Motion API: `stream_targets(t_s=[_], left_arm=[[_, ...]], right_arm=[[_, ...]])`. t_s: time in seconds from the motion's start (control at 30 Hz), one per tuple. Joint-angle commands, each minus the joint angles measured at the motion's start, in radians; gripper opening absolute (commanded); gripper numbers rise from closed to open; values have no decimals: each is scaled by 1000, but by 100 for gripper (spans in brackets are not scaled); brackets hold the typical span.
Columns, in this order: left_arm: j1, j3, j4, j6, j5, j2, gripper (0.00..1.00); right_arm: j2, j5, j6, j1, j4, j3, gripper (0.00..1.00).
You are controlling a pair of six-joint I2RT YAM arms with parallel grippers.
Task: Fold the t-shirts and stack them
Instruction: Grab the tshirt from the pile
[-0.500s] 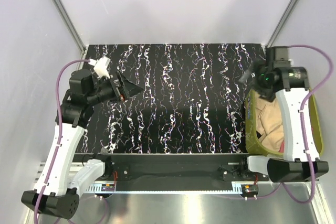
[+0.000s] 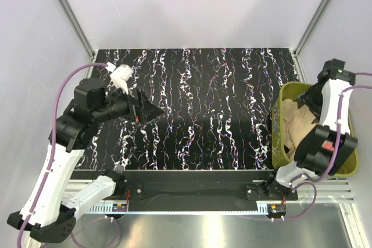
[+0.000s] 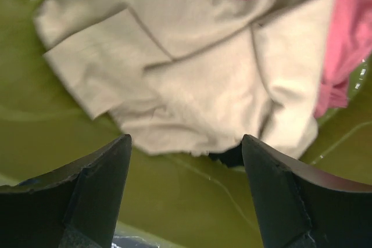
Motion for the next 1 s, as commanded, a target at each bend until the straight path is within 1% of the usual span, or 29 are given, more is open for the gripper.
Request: stream_targets(t_s=[0.0,0.17,0.2,0.23,0.33,0.47,0.5,0.6,0.63,0.67,0.77,0.8,0.87,0.9,0.97], left_arm=[[-47,41,-49,85,-52,22,99],[-82,58,-71,104,-102,38,99],[-84,61,-72,101,-108,44,98],[-85,61,-71,96,-118,47,96],[-85,66,-71,92,-121,59,93],[-85,67,-71,81,-113,72,92],[-85,66,-72,81,-110,76,91],[-85,78,-71,73,-99,87,90],[-85,81,-72,72,-98,88,90],[-85,84,-71,72,-95,90,89],[-85,89,-72,59,-93,96,89],[-85,86,-72,55,-93,99,88],[-87,87,-72,43,-96,104,88],[-87,84,-71,40,-102,105,88],[-93,81,-74,26,-130,107,88]], right_arm=[[59,20,30,3,99,-68,83],[48,125,25,3,203,-174,83],[41,115,21,3,227,-196,82],[33,98,13,3,291,-241,80],[13,116,13,3,368,-308,73],[56,156,-2,1,389,-332,69],[66,159,-2,3,387,-334,65],[36,172,8,1,372,-336,38],[21,175,13,3,340,-328,21],[1,188,28,3,318,-319,14],[-94,190,47,3,248,-271,0],[-137,185,51,3,228,-253,0],[-173,170,59,3,150,-156,0],[-203,166,62,3,127,-69,0],[-231,152,67,3,71,35,0]])
